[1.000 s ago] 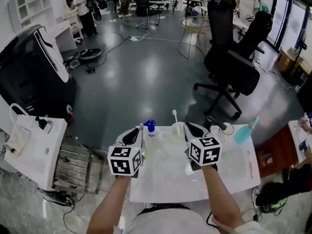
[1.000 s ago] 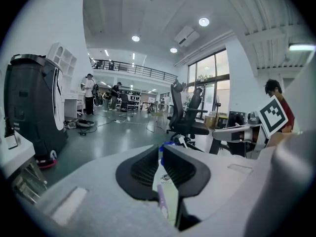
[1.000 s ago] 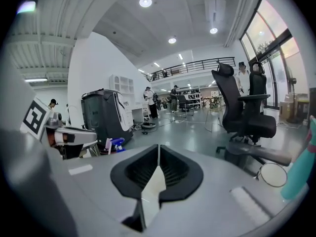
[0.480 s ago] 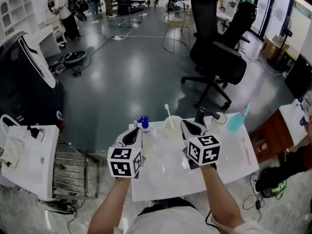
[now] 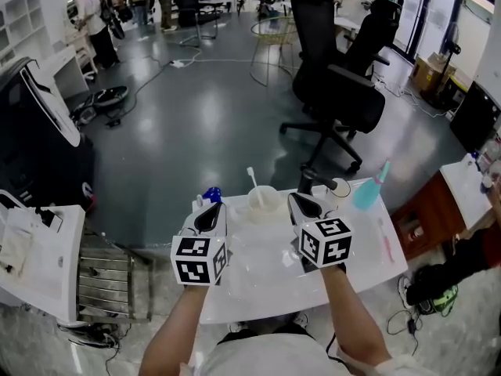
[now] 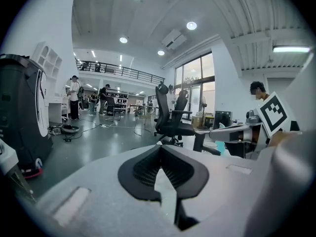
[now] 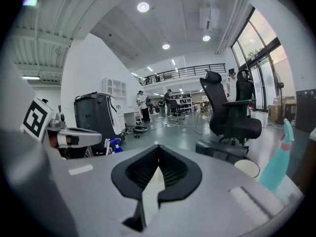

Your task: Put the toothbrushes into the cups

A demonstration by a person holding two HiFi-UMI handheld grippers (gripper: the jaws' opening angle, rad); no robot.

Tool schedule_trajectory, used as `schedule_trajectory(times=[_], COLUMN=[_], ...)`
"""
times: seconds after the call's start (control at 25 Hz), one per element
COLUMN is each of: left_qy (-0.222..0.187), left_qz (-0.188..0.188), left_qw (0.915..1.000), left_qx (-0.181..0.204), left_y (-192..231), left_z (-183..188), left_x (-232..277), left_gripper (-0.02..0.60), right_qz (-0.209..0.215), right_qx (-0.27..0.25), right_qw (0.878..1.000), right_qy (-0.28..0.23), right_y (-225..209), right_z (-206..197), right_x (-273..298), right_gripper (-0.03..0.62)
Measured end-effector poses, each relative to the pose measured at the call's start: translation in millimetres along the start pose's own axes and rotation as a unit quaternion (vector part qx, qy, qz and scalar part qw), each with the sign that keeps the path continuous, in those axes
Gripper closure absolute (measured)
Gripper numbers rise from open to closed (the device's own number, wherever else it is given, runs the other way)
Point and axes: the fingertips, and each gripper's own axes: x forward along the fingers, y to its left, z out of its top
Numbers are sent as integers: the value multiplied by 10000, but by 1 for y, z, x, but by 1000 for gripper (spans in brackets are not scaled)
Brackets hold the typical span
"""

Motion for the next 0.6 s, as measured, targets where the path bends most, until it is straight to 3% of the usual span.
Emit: schedule_trajectory(times=[0.6], left_qy=[150], left_qz=[-147], left_qw=[9998], left_qx=[36], left_y=[-81], left_z=[-6], left_x=[40], left_gripper=[578], right_qz=[-102], right_qx=[79], right_qw=[9999], right_qy=[28], right_y=[-74], right_z=[-14], right_x=[-50], right_gripper=[591])
